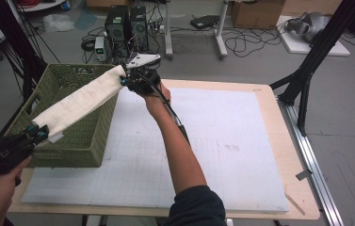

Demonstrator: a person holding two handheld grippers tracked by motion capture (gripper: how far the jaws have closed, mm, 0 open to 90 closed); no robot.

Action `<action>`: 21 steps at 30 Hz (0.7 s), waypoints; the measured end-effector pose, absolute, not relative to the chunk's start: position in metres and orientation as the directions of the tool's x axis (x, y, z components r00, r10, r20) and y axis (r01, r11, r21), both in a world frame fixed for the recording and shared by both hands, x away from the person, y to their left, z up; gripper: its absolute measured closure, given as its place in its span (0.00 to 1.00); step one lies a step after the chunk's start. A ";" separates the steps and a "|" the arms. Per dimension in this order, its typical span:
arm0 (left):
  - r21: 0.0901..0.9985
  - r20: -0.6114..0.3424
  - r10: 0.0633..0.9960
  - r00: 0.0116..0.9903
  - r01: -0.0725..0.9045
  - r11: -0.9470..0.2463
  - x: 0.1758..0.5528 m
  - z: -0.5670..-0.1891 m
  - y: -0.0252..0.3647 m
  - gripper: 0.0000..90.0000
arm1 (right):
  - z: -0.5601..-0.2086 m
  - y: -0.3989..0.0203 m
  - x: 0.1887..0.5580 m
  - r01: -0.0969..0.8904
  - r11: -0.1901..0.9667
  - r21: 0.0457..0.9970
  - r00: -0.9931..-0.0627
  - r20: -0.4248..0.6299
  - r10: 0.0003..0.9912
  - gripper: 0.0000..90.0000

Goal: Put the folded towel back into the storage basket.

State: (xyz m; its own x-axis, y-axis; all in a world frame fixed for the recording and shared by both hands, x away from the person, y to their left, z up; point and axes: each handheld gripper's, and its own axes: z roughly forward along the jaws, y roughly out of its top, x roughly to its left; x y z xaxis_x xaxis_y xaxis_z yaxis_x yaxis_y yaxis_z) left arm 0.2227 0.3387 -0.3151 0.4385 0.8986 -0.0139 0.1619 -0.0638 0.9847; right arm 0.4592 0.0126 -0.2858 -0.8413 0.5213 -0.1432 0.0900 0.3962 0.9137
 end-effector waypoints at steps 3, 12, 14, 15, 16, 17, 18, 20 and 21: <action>0.985 -0.019 0.903 0.429 0.164 -0.057 0.222 -0.316 0.344 0.91 | -0.287 0.021 0.462 0.094 0.398 0.912 -0.845 -0.139 0.517 0.89; 0.983 -0.027 0.923 0.383 0.178 -0.046 0.218 -0.318 0.367 0.91 | -0.284 0.052 0.466 0.084 0.411 0.908 -0.857 -0.145 0.494 0.89; 0.983 -0.029 0.927 0.374 0.180 -0.041 0.217 -0.319 0.371 0.91 | -0.285 0.060 0.468 0.085 0.415 0.906 -0.860 -0.144 0.490 0.89; 0.983 -0.030 0.929 0.368 0.181 -0.040 0.217 -0.319 0.374 0.91 | -0.286 0.064 0.469 0.078 0.419 0.905 -0.862 -0.151 0.485 0.89; 0.982 -0.031 0.931 0.363 0.183 -0.038 0.217 -0.320 0.376 0.91 | -0.286 0.068 0.470 0.084 0.419 0.904 -0.860 -0.146 0.488 0.89; 0.982 -0.033 0.933 0.357 0.187 -0.037 0.217 -0.321 0.379 0.91 | -0.286 0.072 0.471 0.078 0.422 0.903 -0.862 -0.152 0.483 0.89; 0.981 -0.035 0.936 0.351 0.192 -0.035 0.217 -0.322 0.381 0.91 | -0.287 0.075 0.472 0.078 0.426 0.901 -0.863 -0.153 0.481 0.89; 0.979 -0.038 0.940 0.340 0.199 -0.033 0.219 -0.323 0.386 0.91 | -0.288 0.083 0.474 0.083 0.433 0.898 -0.865 -0.151 0.479 0.89; 0.979 -0.040 0.942 0.335 0.201 -0.030 0.219 -0.324 0.388 0.91 | -0.288 0.086 0.474 0.086 0.436 0.896 -0.864 -0.151 0.481 0.89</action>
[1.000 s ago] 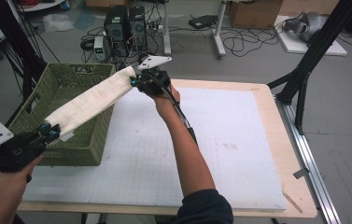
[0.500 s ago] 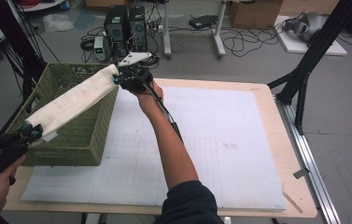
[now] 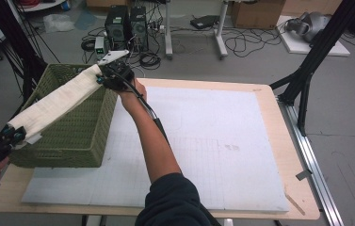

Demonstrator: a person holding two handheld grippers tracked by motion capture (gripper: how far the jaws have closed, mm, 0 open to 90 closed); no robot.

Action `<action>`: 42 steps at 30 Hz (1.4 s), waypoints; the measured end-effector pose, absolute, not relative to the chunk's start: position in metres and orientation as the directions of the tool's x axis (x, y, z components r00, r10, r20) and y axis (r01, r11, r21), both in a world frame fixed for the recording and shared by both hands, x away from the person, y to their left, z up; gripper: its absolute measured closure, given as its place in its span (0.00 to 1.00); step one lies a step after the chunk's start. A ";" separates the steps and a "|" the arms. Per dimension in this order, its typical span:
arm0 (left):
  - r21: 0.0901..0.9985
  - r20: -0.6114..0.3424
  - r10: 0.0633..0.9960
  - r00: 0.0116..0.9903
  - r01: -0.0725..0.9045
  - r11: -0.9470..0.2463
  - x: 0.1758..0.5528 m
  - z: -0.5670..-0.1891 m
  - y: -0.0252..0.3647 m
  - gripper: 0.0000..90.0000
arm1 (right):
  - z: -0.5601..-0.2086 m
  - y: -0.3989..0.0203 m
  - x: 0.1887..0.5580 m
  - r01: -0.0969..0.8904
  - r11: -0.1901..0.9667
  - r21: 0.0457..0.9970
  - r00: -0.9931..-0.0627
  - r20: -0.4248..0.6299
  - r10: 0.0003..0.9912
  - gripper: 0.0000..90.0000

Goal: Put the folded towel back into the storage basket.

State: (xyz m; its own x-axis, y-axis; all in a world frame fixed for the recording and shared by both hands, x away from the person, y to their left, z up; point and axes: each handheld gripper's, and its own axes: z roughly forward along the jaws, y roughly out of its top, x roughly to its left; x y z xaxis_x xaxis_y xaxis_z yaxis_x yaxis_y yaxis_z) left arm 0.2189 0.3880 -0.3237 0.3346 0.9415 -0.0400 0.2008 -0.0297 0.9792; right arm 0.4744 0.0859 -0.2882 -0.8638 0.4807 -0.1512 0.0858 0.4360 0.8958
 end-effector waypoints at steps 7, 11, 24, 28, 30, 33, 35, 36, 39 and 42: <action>0.978 -0.034 0.948 0.316 0.208 -0.034 0.220 -0.325 0.396 0.91 | -0.291 0.102 0.479 0.085 0.451 0.889 -0.864 -0.160 0.478 0.89; 0.975 -0.033 0.951 0.306 0.218 -0.036 0.222 -0.328 0.400 0.91 | -0.294 0.109 0.480 0.093 0.454 0.886 -0.862 -0.157 0.482 0.89; 0.961 -0.046 0.961 0.273 0.273 -0.031 0.233 -0.339 0.411 0.90 | -0.307 0.125 0.486 0.113 0.478 0.871 -0.857 -0.158 0.490 0.89; 0.960 -0.054 0.970 0.236 0.281 -0.015 0.233 -0.340 0.414 0.72 | -0.313 0.129 0.487 0.123 0.501 0.857 -0.849 -0.171 0.500 0.76; 0.965 -0.064 0.976 0.208 0.260 0.008 0.229 -0.337 0.418 0.56 | -0.315 0.129 0.488 0.131 0.516 0.847 -0.848 -0.174 0.501 0.67; 0.973 -0.071 0.977 0.200 0.230 0.024 0.223 -0.330 0.423 0.49 | -0.313 0.124 0.489 0.132 0.508 0.851 -0.846 -0.170 0.506 0.59; 0.976 -0.073 0.976 0.207 0.214 0.027 0.221 -0.325 0.424 0.48 | -0.309 0.119 0.488 0.124 0.501 0.857 -0.848 -0.171 0.502 0.56; 0.978 -0.072 0.975 0.211 0.208 0.027 0.220 -0.324 0.423 0.47 | -0.307 0.116 0.487 0.118 0.497 0.860 -0.847 -0.174 0.503 0.56; 0.980 -0.074 0.971 0.226 0.197 0.029 0.219 -0.322 0.420 0.46 | -0.298 0.104 0.483 0.112 0.495 0.862 -0.845 -0.179 0.503 0.54; 0.979 -0.082 0.965 0.250 0.201 0.032 0.219 -0.324 0.415 0.45 | -0.291 0.087 0.480 0.103 0.484 0.869 -0.844 -0.182 0.505 0.52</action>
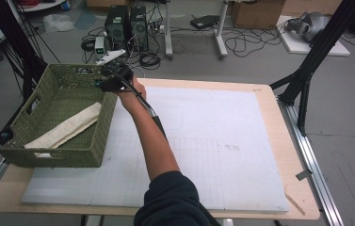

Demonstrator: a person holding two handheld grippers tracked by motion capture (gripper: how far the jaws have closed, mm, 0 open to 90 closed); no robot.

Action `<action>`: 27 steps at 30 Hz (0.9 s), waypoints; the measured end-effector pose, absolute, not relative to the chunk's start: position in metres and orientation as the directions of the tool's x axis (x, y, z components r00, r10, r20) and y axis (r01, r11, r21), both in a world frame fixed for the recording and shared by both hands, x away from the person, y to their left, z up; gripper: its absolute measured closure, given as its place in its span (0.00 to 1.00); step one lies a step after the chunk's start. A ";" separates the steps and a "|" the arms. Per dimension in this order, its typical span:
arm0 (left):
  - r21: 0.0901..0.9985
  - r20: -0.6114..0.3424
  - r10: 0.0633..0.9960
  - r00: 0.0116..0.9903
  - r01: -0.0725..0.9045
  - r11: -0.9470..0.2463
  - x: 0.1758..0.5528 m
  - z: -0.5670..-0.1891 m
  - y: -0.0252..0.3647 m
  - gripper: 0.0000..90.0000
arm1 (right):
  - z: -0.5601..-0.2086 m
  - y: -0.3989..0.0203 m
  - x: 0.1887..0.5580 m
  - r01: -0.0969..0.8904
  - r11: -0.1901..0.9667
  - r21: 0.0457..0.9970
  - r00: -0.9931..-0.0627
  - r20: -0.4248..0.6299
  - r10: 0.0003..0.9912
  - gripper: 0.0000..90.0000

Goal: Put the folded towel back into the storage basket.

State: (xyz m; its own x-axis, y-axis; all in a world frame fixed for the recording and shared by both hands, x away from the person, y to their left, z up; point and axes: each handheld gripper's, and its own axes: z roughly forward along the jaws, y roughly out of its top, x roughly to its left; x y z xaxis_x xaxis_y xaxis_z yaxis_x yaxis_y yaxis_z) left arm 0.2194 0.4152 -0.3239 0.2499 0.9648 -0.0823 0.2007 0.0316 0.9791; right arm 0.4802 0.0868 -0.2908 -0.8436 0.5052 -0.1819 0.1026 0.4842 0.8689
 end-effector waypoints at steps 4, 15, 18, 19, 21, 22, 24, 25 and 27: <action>0.979 -0.098 0.955 0.280 0.200 0.042 0.224 -0.324 0.404 0.41 | -0.283 0.059 0.475 0.114 0.466 0.877 -0.838 -0.167 0.519 0.49; 0.982 -0.103 0.904 0.414 0.188 0.026 0.246 -0.324 0.349 0.20 | -0.291 -0.037 0.454 0.169 0.412 0.895 -0.802 -0.118 0.586 0.30; 0.983 -0.101 0.882 0.461 0.183 0.017 0.251 -0.324 0.331 0.20 | -0.301 -0.069 0.446 0.211 0.394 0.895 -0.785 -0.085 0.613 0.23; 0.983 -0.100 0.874 0.476 0.181 0.014 0.253 -0.324 0.324 0.20 | -0.304 -0.080 0.442 0.219 0.388 0.895 -0.777 -0.081 0.624 0.23; 0.983 -0.102 0.859 0.502 0.184 0.009 0.258 -0.325 0.312 0.20 | -0.310 -0.100 0.434 0.228 0.388 0.893 -0.763 -0.083 0.641 0.20; 0.983 -0.101 0.853 0.512 0.185 0.005 0.260 -0.325 0.305 0.20 | -0.313 -0.110 0.430 0.236 0.382 0.894 -0.753 -0.080 0.653 0.18; 0.983 -0.097 0.840 0.534 0.186 -0.005 0.263 -0.326 0.292 0.20 | -0.319 -0.130 0.420 0.253 0.366 0.895 -0.734 -0.069 0.675 0.17; 0.982 -0.093 0.833 0.545 0.187 -0.012 0.265 -0.328 0.285 0.20 | -0.321 -0.140 0.415 0.253 0.361 0.898 -0.725 -0.072 0.685 0.17; 0.981 -0.089 0.817 0.570 0.191 -0.026 0.269 -0.330 0.271 0.21 | -0.327 -0.157 0.404 0.257 0.357 0.898 -0.710 -0.075 0.700 0.15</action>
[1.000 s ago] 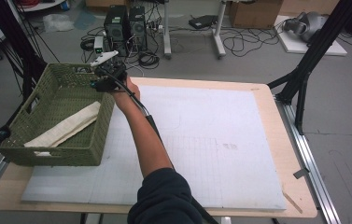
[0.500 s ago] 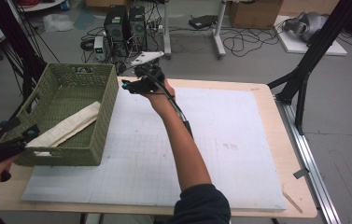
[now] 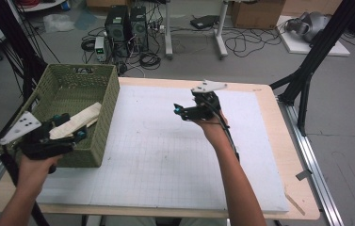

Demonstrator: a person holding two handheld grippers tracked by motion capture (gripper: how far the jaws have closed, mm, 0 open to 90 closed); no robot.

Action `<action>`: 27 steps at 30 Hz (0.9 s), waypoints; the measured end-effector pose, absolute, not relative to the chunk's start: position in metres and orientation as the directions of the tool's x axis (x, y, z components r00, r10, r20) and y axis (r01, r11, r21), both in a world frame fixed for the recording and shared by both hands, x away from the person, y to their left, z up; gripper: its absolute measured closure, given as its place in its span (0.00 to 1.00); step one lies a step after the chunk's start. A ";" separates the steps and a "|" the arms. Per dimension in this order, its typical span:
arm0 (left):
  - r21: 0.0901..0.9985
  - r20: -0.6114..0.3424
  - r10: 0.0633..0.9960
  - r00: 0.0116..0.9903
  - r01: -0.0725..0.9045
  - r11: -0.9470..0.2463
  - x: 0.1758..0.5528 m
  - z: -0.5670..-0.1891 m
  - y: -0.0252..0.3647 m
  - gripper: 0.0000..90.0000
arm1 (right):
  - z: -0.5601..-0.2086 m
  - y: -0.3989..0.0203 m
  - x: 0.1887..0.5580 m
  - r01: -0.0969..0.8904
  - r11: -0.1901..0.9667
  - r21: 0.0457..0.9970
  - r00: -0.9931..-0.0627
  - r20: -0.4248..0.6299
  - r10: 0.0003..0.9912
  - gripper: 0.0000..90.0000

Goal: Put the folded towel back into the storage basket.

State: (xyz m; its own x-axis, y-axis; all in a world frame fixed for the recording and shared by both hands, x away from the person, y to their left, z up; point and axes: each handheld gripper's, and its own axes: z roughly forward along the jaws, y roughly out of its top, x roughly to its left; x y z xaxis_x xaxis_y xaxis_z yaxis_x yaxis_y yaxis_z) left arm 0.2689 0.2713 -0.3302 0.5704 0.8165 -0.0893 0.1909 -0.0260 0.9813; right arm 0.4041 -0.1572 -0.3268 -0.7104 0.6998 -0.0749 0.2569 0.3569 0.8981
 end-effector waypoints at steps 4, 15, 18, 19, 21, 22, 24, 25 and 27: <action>0.980 -0.091 0.785 0.613 0.194 -0.038 0.276 -0.336 0.244 0.22 | -0.337 -0.188 0.384 0.274 0.358 0.893 -0.682 -0.082 0.727 0.14; 0.975 -0.082 0.669 0.739 0.199 -0.100 0.290 -0.361 0.176 0.23 | -0.363 -0.256 0.321 0.287 0.344 0.894 -0.569 -0.130 0.812 0.13; 0.973 -0.074 0.640 0.765 0.197 -0.123 0.291 -0.371 0.162 0.23 | -0.373 -0.272 0.303 0.292 0.320 0.901 -0.540 -0.121 0.833 0.13; 0.971 -0.073 0.633 0.770 0.199 -0.130 0.292 -0.375 0.159 0.23 | -0.377 -0.276 0.298 0.291 0.317 0.903 -0.532 -0.122 0.838 0.13; 0.969 -0.070 0.624 0.778 0.201 -0.142 0.292 -0.381 0.152 0.23 | -0.384 -0.285 0.288 0.299 0.303 0.905 -0.524 -0.110 0.845 0.13; 0.967 -0.068 0.621 0.781 0.205 -0.152 0.292 -0.385 0.149 0.23 | -0.387 -0.288 0.284 0.302 0.297 0.906 -0.518 -0.106 0.849 0.13; 0.963 -0.066 0.616 0.785 0.212 -0.166 0.291 -0.392 0.143 0.23 | -0.393 -0.294 0.277 0.315 0.292 0.903 -0.509 -0.099 0.855 0.13; 0.960 -0.063 0.614 0.786 0.215 -0.176 0.291 -0.395 0.141 0.23 | -0.396 -0.296 0.274 0.321 0.291 0.901 -0.505 -0.097 0.858 0.13; 0.957 -0.070 0.615 0.785 0.226 -0.180 0.290 -0.401 0.138 0.23 | -0.399 -0.299 0.270 0.337 0.283 0.898 -0.501 -0.083 0.862 0.13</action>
State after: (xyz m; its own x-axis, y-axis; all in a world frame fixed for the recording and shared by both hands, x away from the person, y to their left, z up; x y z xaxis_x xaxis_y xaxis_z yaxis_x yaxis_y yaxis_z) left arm 0.2899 0.1379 -0.4010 0.7854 0.6151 -0.0696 0.2258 -0.1801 0.9574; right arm 0.2704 -0.2991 -0.3990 -0.5006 0.8616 -0.0835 0.3366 0.2826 0.8983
